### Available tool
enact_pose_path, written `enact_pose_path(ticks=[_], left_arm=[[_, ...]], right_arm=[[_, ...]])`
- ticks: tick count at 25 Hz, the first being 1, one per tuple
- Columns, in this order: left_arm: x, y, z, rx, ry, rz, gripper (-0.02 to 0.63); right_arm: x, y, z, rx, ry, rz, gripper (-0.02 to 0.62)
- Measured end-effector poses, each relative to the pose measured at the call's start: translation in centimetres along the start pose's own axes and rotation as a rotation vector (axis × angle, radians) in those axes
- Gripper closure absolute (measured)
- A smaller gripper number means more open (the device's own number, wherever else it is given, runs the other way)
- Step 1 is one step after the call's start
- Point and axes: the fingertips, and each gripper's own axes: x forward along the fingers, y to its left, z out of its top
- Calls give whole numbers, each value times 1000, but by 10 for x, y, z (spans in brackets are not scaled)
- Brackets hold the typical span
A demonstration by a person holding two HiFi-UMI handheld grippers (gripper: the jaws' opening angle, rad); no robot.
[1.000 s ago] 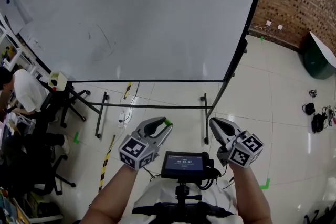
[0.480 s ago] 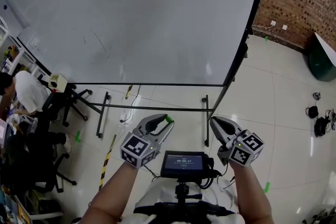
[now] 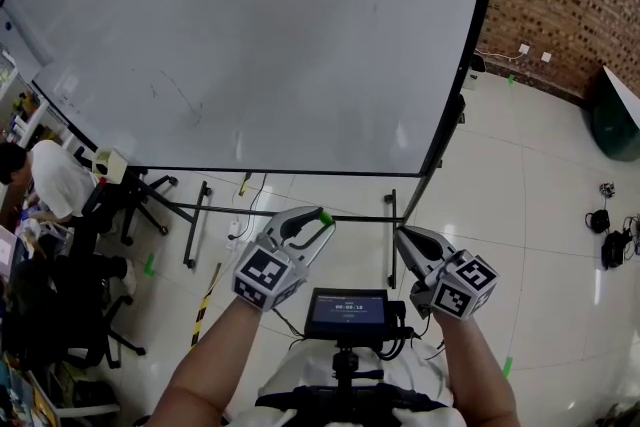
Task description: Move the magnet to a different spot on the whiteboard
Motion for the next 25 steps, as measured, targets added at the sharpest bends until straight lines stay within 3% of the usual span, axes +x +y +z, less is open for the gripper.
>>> enact_pose_path(ticks=[21, 25], left_arm=[[81, 19, 81, 325, -5, 86, 468], [90, 30, 93, 443, 50, 173, 468]], right_arm=[[-17, -52, 42, -3, -62, 12, 563], [-17, -59, 47, -2, -67, 22, 563]])
